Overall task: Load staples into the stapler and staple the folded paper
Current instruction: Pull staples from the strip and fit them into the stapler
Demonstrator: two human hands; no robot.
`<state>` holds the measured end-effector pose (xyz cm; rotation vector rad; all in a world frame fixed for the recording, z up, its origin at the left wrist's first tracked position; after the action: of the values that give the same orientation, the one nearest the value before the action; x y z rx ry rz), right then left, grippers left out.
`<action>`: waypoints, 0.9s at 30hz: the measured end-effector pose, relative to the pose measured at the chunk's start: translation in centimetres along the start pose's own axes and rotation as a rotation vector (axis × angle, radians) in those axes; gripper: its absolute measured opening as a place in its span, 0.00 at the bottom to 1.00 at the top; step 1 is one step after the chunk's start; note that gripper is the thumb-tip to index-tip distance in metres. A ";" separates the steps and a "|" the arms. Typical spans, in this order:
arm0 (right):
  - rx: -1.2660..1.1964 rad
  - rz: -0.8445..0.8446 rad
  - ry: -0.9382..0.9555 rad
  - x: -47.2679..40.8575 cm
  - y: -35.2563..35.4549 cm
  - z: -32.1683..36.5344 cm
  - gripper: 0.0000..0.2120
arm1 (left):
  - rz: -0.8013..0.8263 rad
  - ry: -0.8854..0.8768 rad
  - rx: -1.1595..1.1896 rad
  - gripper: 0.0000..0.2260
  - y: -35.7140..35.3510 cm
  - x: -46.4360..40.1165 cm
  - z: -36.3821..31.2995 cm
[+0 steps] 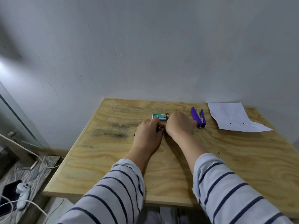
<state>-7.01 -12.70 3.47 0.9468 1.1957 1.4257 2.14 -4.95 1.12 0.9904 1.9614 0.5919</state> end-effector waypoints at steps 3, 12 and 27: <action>-0.050 0.002 0.009 -0.3 -0.6 0.0 0.06 | -0.012 -0.001 -0.009 0.02 0.1 0.0 0.0; -0.501 0.017 0.248 -1.1 -0.5 -3.0 0.05 | -0.001 -0.048 -0.063 0.04 0.1 -0.2 -0.6; -0.587 -0.275 0.525 0.2 1.2 -3.2 0.08 | 0.093 0.004 -0.158 0.16 0.5 -0.2 -0.2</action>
<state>-10.33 -13.11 3.96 -0.0043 1.1130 1.7075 2.28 -4.84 1.66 0.9854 1.8483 0.7880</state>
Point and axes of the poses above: each hand's wrist, its own x-axis away from the middle knuckle, its own y-axis out of the back of the hand, z = x × y, the point moved 8 cm from there along -x, towards the middle knuckle, and after that the axes turned 3 degrees about -y, right-handed, at the moved point
